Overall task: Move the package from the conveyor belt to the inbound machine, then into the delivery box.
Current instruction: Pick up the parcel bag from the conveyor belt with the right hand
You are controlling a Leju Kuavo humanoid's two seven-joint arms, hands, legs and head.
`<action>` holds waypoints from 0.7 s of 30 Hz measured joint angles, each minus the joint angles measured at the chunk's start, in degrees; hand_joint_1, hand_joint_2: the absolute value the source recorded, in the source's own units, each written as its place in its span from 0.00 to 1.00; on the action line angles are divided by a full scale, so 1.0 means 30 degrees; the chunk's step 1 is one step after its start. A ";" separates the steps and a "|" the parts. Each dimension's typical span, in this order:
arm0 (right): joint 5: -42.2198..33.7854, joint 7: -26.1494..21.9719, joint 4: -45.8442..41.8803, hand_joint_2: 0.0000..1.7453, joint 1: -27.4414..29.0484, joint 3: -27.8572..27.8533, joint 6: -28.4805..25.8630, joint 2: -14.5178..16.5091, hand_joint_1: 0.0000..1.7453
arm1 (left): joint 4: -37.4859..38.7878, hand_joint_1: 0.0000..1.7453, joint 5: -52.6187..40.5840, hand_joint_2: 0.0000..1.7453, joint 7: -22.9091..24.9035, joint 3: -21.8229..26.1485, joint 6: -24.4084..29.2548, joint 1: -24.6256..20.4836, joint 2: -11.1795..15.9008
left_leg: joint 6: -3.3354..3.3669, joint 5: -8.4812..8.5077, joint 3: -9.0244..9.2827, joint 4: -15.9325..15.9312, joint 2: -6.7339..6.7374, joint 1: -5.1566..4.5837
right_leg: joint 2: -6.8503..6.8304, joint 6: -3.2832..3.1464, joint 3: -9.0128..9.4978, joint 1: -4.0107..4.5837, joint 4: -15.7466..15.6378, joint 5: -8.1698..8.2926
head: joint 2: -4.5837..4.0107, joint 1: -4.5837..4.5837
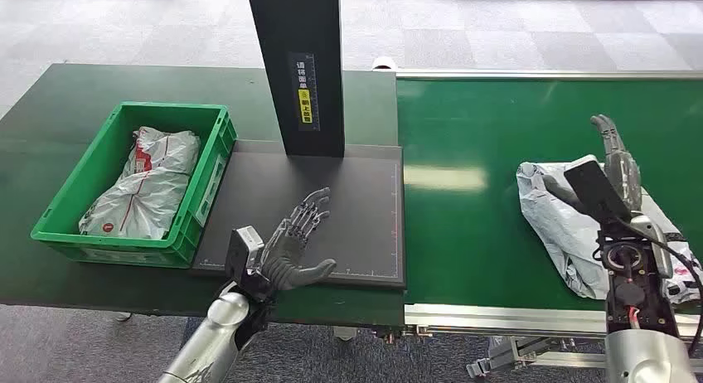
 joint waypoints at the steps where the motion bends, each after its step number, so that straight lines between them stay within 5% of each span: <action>1: 0.0169 0.0203 0.0443 1.00 -0.0239 0.0002 -0.0165 -0.0259 0.00 | -0.0093 0.00 0.0038 1.00 0.0041 -0.0002 -0.0001 0.0091 0.0032 | 0.0000 0.0000 -0.0002 0.0000 -0.0005 0.0000 | -0.0011 0.0001 -0.0001 0.0000 0.0000 -0.0001 | 0.0000 0.0001; 11: 0.2085 0.3994 0.5869 1.00 -0.2149 0.0048 -0.0511 -0.3348 0.00 | -0.0684 0.00 0.0365 1.00 0.0548 -0.0126 0.0191 0.0524 0.0277 | 0.0009 0.0004 -0.0041 0.0000 -0.0059 0.0000 | -0.0058 0.0012 -0.0011 0.0001 -0.0005 -0.0009 | 0.0000 0.0000; 16: 0.3603 0.8626 0.7780 1.00 -0.2010 0.0555 0.4571 -0.4221 0.00 | -0.0453 0.00 0.0478 1.00 0.0691 -0.0469 0.0084 0.0365 0.0385 | 0.0010 0.0005 -0.0041 0.0000 -0.0074 0.0001 | -0.0062 0.0012 -0.0016 0.0002 -0.0008 -0.0009 | 0.0000 -0.0004; 21: 0.3863 1.0191 0.8892 1.00 -0.1203 0.0865 0.7469 -0.4734 0.00 | 0.0652 0.00 -0.0293 1.00 0.0495 -0.1142 0.0463 -0.0399 0.0334 | 0.0011 0.0005 -0.0049 0.0001 -0.0061 0.0001 | -0.0059 0.0012 -0.0028 0.0002 -0.0008 -0.0009 | 0.0000 -0.0004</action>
